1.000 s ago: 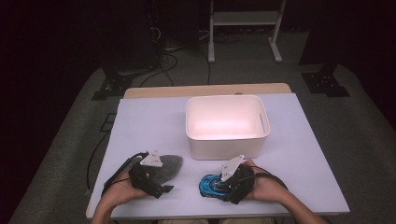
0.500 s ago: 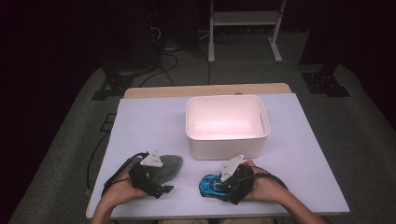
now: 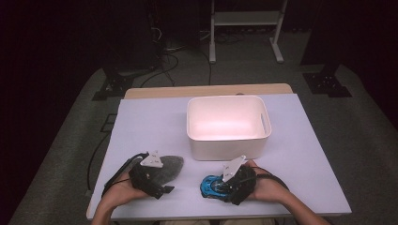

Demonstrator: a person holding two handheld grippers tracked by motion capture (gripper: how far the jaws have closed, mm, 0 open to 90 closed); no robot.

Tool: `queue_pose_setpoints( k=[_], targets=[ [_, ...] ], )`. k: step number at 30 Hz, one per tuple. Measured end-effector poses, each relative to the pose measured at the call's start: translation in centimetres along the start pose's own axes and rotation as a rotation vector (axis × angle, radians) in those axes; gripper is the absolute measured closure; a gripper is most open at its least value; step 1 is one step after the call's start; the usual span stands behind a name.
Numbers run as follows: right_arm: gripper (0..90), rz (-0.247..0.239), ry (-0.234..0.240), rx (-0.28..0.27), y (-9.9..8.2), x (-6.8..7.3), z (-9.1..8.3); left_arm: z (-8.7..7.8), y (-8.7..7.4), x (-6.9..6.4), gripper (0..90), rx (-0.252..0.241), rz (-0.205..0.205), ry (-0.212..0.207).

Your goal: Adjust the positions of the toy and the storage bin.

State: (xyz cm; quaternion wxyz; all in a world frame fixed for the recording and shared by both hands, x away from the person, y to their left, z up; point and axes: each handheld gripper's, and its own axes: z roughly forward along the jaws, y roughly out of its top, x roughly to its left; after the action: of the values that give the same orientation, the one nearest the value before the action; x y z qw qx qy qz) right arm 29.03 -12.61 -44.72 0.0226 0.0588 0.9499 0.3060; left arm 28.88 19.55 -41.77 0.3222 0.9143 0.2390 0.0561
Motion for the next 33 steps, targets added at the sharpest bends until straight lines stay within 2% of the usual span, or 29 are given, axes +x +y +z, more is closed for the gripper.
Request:
queue_pose_setpoints(
  k=[14,27,29,31,33],
  targets=[
    [25.2,0.002,0.03,-0.012,-0.1,-0.1,-0.4,-0.1,-0.1,0.1,10.2,-0.004,-0.002,0.002],
    [27.0,0.003,0.043,-0.028,0.7,-0.5,-2.6,0.1,-0.2,0.2,10.1,-0.012,-0.002,0.008],
    [27.0,-0.003,0.036,-0.024,0.8,-0.5,-2.6,0.2,-0.2,0.2,9.9,-0.001,0.007,0.008],
    [27.1,0.015,0.058,-0.031,0.6,-0.8,-2.7,0.2,-0.2,0.2,9.9,-0.001,0.008,0.008],
    [27.1,0.009,0.046,-0.022,0.7,-0.8,-2.5,0.1,-0.2,0.2,9.9,-0.004,0.005,0.006]
  ],
)
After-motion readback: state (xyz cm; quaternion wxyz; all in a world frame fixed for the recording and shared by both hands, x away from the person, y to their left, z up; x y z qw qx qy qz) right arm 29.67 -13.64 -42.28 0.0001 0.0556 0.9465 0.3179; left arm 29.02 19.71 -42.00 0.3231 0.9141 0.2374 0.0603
